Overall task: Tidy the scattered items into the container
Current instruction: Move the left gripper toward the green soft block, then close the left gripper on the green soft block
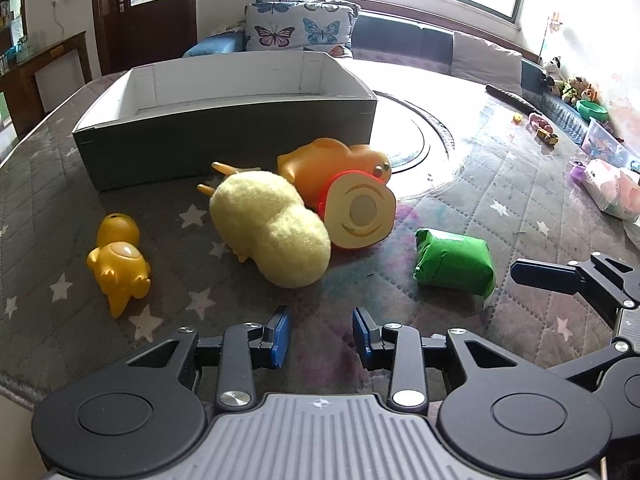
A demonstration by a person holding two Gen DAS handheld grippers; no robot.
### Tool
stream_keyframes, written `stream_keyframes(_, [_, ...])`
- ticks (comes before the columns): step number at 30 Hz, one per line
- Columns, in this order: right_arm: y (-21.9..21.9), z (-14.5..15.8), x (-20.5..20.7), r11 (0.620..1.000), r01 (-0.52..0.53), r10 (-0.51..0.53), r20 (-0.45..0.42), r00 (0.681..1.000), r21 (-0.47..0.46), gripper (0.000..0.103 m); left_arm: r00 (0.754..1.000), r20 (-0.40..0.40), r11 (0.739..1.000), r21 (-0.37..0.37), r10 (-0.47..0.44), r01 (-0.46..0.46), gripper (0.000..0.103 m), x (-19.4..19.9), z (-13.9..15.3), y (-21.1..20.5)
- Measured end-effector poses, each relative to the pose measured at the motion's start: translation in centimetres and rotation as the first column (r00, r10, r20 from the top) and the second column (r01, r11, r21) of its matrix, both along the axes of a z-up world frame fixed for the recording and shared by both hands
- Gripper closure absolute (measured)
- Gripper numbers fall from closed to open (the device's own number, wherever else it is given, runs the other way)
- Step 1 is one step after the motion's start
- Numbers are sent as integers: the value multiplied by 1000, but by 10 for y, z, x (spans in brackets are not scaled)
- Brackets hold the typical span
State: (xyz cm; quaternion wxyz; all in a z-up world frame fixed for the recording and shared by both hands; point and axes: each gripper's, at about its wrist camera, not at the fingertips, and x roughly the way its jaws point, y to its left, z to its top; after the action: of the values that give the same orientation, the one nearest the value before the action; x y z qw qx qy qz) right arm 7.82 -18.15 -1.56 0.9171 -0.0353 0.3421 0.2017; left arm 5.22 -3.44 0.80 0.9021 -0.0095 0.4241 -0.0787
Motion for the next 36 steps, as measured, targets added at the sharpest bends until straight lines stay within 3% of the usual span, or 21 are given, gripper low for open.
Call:
stream_keyframes(20, [-11,-3,11,1000,18,-18,-22,1000,1,6,999,-24,999,-4,-46,46,67,13,3,-13])
stream_keyframes(29, [-14,-4,17,1000,0,0,-37,999,22,11,998,-33,998,-16,-62,62,67,18,6,-13])
stream_keyframes(36, [-18,-4,23,999,-19,21,-45,999,38,20,994,-38,992,-76,-106,103,68,26,12,-14])
